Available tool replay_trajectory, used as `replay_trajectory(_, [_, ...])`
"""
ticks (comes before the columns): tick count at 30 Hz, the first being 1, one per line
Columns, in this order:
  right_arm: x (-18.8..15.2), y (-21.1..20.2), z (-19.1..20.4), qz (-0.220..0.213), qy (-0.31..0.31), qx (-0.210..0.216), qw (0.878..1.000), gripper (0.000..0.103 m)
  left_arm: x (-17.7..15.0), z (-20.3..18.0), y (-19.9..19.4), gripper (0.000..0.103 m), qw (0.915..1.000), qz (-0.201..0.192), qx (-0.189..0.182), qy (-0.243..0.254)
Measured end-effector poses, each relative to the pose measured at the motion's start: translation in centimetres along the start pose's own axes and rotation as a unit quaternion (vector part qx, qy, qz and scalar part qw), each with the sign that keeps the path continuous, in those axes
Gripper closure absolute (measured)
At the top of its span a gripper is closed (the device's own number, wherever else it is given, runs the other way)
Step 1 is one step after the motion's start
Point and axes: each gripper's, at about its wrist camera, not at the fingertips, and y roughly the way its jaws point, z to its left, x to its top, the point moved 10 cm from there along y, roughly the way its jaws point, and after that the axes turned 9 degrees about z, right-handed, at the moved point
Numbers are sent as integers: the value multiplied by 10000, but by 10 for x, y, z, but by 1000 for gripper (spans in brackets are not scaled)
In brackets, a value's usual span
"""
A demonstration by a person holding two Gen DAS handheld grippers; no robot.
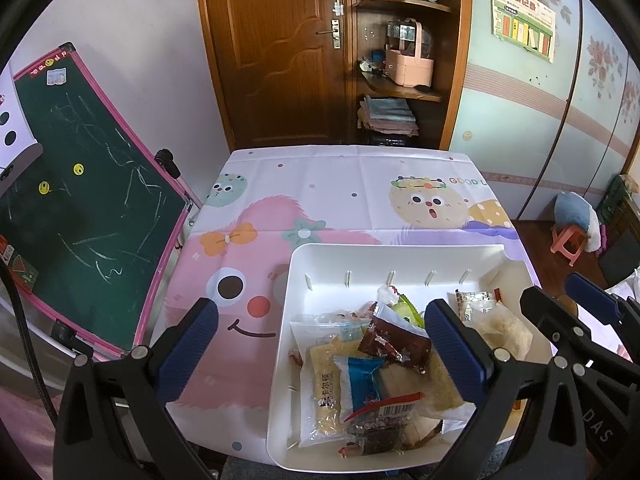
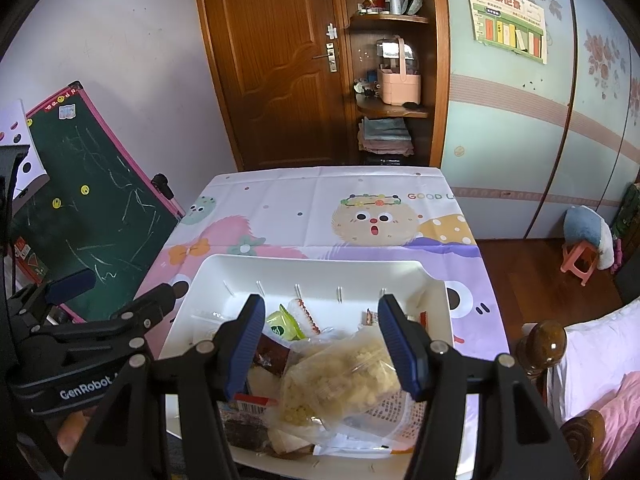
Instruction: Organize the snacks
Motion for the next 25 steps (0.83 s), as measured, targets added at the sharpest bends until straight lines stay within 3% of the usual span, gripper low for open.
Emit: replay_trajectory(25, [-1,1,0,5,-18,-8,10000,44,-5,-4,6,0,10000,55,-18,28])
